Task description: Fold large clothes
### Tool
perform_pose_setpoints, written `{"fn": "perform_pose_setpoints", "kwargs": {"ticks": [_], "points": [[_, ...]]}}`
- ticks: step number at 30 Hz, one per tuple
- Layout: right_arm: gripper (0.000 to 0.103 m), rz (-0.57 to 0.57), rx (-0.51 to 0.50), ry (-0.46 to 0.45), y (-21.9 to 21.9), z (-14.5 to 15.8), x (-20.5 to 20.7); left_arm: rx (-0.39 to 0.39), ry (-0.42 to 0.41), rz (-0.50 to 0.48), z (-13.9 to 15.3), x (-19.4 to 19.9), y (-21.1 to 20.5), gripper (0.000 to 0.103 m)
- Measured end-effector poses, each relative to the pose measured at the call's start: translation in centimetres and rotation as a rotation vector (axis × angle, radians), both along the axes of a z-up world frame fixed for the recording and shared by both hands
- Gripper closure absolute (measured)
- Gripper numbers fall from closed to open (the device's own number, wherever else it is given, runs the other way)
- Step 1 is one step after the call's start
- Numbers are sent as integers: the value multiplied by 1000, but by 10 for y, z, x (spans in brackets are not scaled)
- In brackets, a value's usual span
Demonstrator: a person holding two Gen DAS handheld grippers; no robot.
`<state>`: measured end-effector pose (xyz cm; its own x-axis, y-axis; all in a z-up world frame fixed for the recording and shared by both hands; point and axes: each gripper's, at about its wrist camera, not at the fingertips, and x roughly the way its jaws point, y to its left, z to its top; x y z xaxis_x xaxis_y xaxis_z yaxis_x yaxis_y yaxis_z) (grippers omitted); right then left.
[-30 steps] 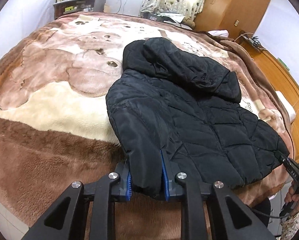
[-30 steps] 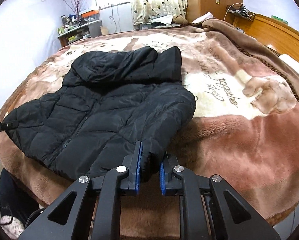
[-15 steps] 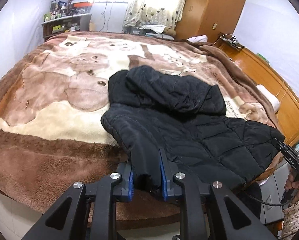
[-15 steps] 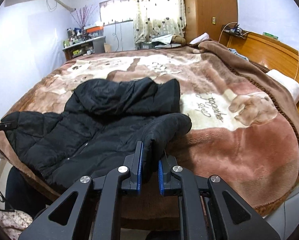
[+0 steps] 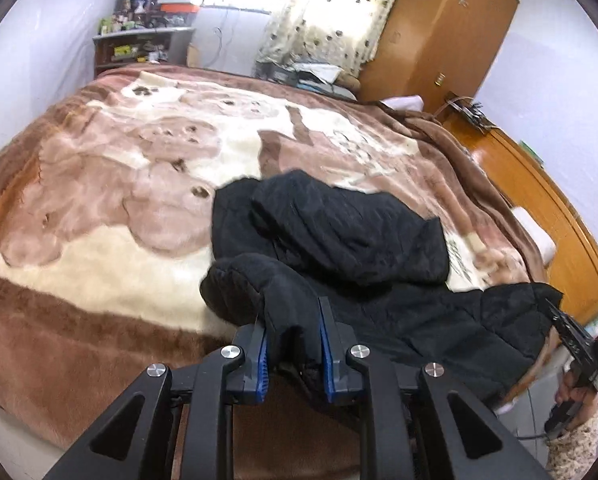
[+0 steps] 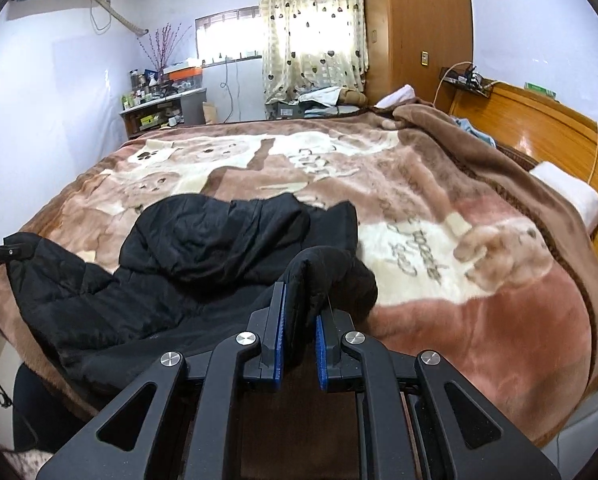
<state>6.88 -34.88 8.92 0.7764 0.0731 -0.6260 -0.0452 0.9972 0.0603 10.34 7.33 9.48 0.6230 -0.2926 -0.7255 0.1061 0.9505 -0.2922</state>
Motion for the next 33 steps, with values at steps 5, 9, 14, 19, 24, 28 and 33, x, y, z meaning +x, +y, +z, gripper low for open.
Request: {"fn": "perform_pose_setpoints", "kwargs": {"ticks": [5,9,14,19,24,28,33], "points": [[91,-4,-10,1,2,14,42,3,-4,22,9,44,-2,83],[91,-23,-15,16,0,17,80,8,14,70,9,87,2,83],[91,-29,-9,66,-7,16,131,2,60,95,5,139,2,83],[91,-43,-40,112,-6,7,183,-9,120,145,-12,197,4,82],[91,-63,-19,193,-12,-15,233,7,171,163,-36,244,4,78],[91,-66,-27,251,-11,-31,265,9,224,171,-55,272,4,78],[90,-69,-21,320,-12,-48,295,11,277,189,-76,304,5,74]]}}
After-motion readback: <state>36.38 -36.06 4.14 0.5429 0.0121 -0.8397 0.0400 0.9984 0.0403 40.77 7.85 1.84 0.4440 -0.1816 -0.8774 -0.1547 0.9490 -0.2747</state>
